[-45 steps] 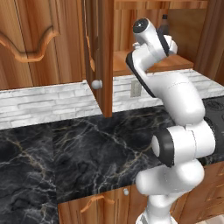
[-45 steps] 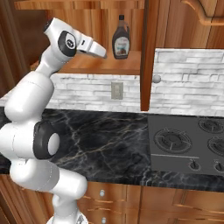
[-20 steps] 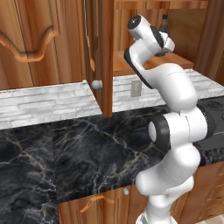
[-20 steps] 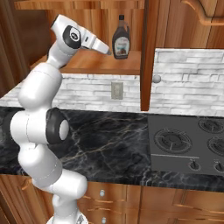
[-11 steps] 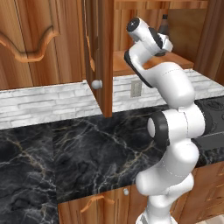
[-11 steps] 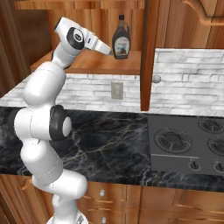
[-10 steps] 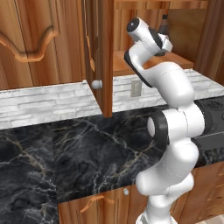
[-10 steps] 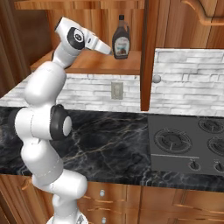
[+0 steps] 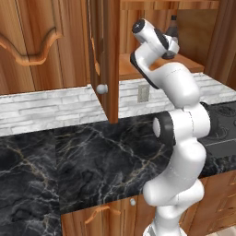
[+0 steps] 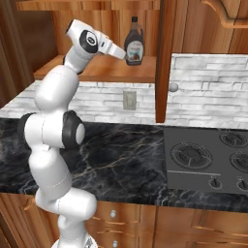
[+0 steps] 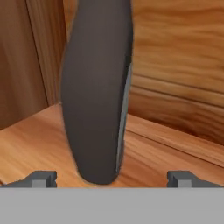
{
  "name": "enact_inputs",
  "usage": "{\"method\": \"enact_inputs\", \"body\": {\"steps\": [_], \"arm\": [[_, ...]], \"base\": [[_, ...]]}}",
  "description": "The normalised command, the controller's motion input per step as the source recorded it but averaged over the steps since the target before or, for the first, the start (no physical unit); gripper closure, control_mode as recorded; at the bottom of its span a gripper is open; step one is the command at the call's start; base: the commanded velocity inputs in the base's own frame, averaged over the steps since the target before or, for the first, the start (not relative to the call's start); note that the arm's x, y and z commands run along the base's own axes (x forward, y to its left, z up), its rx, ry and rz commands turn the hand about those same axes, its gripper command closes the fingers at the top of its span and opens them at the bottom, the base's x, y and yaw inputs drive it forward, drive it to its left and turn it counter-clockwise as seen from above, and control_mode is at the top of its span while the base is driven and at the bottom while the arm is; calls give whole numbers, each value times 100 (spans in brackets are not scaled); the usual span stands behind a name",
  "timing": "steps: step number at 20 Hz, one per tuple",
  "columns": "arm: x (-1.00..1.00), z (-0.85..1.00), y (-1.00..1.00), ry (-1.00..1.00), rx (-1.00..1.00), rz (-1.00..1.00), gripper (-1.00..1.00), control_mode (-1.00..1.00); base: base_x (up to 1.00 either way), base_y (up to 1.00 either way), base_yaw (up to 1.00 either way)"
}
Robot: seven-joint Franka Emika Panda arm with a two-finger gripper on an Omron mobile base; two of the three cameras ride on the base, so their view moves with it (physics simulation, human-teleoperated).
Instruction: Move the condiment bottle and syrup bottle from the cabinet to the dining counter.
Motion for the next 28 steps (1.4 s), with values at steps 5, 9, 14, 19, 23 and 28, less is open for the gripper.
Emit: {"method": "enact_inputs", "body": {"steps": [5, 9, 14, 19, 23, 28], "arm": [[34, 0, -1, 1, 0, -2, -100, -100], [24, 0, -7, 2, 0, -2, -100, -100], [11, 0, -24, 0, 0, -3, -100, -100], [5, 0, -31, 0, 0, -5, -100, -100], [6, 0, -22, 0, 0, -4, -100, -100], [0, -9, -11, 0, 0, -6, 100, -100]], "base": [[0, 0, 0], [0, 0, 0], [0, 0, 0], [0, 0, 0], [0, 0, 0], [0, 0, 0]]}}
